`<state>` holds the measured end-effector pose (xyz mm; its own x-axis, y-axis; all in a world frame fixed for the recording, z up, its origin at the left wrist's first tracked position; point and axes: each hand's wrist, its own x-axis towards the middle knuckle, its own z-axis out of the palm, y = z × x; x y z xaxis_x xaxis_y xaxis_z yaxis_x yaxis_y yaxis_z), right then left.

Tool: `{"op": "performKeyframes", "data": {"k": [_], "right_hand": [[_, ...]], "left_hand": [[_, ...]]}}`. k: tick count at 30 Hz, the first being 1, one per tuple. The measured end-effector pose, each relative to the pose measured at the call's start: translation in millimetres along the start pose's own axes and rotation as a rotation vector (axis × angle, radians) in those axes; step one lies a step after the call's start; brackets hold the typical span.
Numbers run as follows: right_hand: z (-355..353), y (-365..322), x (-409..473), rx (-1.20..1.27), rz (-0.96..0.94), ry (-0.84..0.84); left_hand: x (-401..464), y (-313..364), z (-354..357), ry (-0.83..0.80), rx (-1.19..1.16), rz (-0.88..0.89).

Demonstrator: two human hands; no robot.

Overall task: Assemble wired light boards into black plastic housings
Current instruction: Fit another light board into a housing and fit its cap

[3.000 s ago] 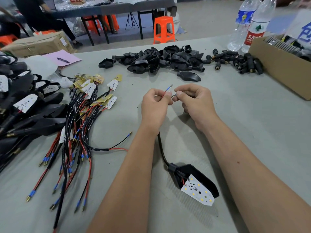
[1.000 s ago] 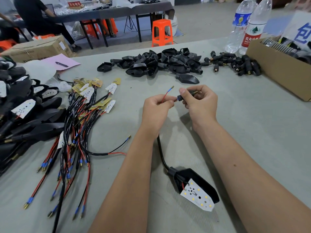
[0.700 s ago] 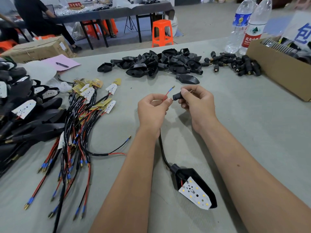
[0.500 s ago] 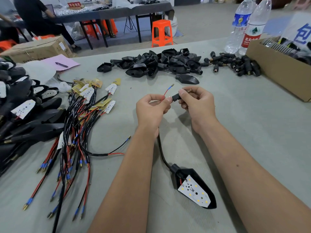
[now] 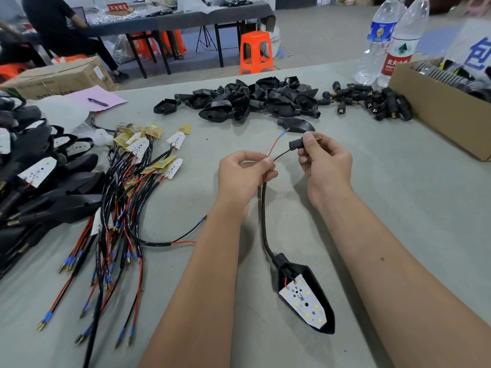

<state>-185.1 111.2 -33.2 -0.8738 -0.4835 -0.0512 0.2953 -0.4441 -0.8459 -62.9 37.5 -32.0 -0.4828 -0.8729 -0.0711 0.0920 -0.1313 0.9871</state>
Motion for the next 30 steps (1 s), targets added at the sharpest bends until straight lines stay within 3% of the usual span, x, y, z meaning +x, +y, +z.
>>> {"op": "performKeyframes", "data": {"k": [8, 16, 24, 30], "right_hand": [[3.4, 4.7, -5.7, -0.234, -0.008, -0.211], [5.6, 4.0, -8.1, -0.239, -0.003, -0.350], [5.3, 2.2, -9.7, -0.209, -0.008, -0.261], [5.3, 2.2, -9.4, -0.169, 0.006, -0.190]], "left_hand": [[-6.5, 2.7, 7.3, 0.007, -0.039, 0.047], [-6.1, 4.9, 10.7, 0.119, 0.006, 0.057], [-1.4, 15.5, -0.2, 0.198, -0.121, 0.119], [4.0, 6.8, -7.7, 0.116, 0.146, 0.224]]}}
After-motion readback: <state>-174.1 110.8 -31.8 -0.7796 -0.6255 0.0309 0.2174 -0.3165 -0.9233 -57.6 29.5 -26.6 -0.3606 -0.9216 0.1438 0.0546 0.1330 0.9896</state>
